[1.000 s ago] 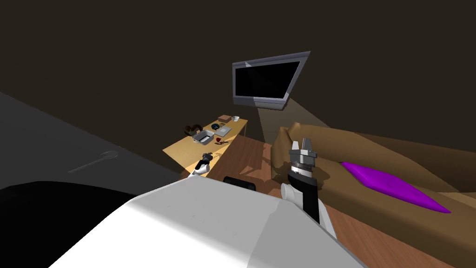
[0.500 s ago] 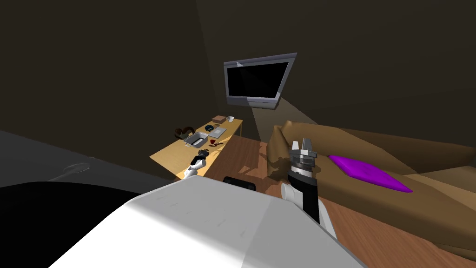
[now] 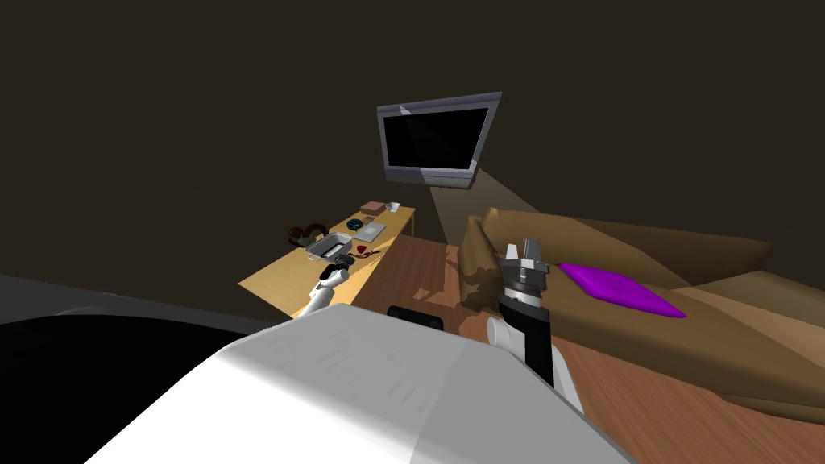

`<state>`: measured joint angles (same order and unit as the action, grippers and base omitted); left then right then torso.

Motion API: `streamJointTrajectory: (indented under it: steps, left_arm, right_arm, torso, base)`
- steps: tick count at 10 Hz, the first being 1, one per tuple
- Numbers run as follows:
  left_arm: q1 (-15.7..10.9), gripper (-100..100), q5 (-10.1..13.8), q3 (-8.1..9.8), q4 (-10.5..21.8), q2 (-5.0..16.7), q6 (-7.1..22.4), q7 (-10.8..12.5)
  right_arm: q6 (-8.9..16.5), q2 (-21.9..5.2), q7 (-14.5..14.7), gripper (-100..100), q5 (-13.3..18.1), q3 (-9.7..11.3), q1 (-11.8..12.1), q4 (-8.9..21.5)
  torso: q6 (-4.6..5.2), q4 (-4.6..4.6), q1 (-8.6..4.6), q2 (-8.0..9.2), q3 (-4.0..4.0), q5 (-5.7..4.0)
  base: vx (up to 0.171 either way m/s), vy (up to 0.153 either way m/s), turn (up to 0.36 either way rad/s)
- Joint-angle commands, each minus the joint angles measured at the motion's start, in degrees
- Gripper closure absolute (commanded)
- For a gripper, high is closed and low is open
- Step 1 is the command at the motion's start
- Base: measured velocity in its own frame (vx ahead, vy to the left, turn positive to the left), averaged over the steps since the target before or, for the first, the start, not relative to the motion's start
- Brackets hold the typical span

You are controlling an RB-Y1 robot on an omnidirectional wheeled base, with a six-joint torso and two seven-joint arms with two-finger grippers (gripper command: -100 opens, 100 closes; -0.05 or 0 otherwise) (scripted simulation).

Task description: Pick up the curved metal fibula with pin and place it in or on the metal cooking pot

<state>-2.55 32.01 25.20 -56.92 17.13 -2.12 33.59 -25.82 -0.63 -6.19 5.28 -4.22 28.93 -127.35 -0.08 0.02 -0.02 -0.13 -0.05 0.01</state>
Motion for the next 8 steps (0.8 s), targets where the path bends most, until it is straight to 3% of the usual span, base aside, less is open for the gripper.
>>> streamJointTrajectory:
  steps: [1,3,5,7,8]
  left_arm:
    - [-0.8,100,0.7,0.42,1.1,1.8,0.5,0.4]
    - [-0.9,100,0.7,0.82,1.2,2.5,1.0,0.6]
    - [-0.8,100,0.1,2.05,1.4,4.7,2.3,1.4]
    - [-0.4,100,-2.1,3.81,1.8,7.9,4.1,2.8]
    - [-0.4,100,-2.1,3.81,1.8,7.9,4.1,2.8]
  right_arm:
    - [0.0,0.0,0.0,0,0.0,0.0,0.0,0.0]
    - [0.0,0.0,0.0,0,0.0,0.0,0.0,0.0]
    - [0.0,0.0,0.0,0,0.0,0.0,0.0,0.0]
    - [0.0,0.0,0.0,0,0.0,0.0,0.0,0.0]
    - [0.0,0.0,0.0,0,0.0,0.0,0.0,0.0]
  torso:
    - [0.00,0.00,0.00,0.00,0.00,0.00]
    - [-0.03,0.00,0.08,0.03,0.01,0.02]
    - [-0.07,-0.02,0.13,0.01,0.00,0.04]
    - [-0.09,-0.05,0.26,-0.21,-0.12,0.03]
    - [-0.12,-0.08,0.39,-0.36,-0.20,0.02]
  base:
    - [0.053,0.014,-0.009]
    - [0.049,0.015,0.004]
    - [0.075,0.030,0.012]
    - [0.161,0.061,0.044]
    - [0.137,0.065,0.032]
